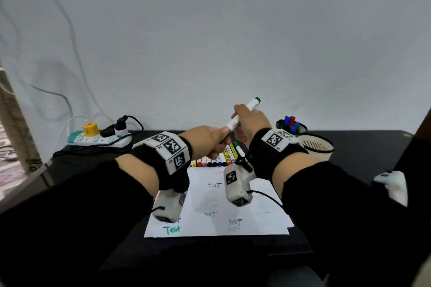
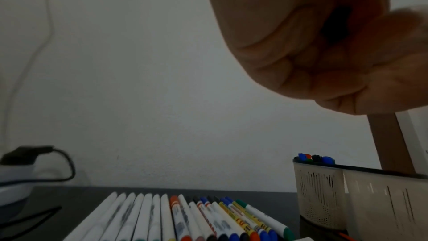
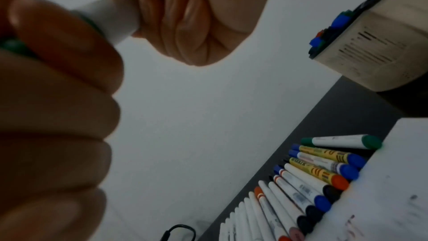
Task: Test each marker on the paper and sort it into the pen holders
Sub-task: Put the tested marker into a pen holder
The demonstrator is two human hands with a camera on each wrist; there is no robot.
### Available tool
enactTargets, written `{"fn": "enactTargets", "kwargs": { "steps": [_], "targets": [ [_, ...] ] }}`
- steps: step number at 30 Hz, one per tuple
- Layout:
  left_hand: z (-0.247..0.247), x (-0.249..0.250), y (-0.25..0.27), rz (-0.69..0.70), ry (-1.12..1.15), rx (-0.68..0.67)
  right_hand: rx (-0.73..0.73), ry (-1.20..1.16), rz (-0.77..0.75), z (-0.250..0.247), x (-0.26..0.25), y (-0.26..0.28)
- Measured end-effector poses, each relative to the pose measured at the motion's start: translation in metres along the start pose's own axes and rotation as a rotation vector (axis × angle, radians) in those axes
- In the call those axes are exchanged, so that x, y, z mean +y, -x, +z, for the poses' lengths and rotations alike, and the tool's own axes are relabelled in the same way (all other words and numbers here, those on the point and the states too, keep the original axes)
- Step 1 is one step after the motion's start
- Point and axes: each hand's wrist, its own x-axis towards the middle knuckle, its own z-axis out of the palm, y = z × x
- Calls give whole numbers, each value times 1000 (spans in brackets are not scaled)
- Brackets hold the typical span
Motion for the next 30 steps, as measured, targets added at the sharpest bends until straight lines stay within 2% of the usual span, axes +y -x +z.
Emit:
{"fn": "enactTargets", "kwargs": {
  "steps": [2, 6, 8, 10, 15, 18, 21, 24, 30],
  "targets": [
    [-2, -2, 6, -13, -24, 15, -25, 4, 18, 5, 0, 5],
    [-4, -2, 12, -59, -279, 93, 7, 225, 64, 19, 6, 13],
    [-4, 0, 14, -61, -349, 69, 34, 303, 72, 25, 10, 14],
    [-3, 0, 17, -70, -494, 60, 48, 338, 95, 31, 13, 15],
    [-5, -2, 30, -71, -875, 172, 48, 438, 144, 41, 7, 17],
    [-8, 0, 35, -46, -896, 197, 27, 444, 137, 47, 6, 19],
    [-17, -6, 32, -91, -724, 81, -56, 346, 102, 51, 9, 18],
    [-22, -11, 34, -88, -552, 69, -91, 284, 65, 56, 12, 17],
    [-28, -10, 34, -116, -769, 134, -2, 425, 131, 69, 4, 15]
  ]
}}
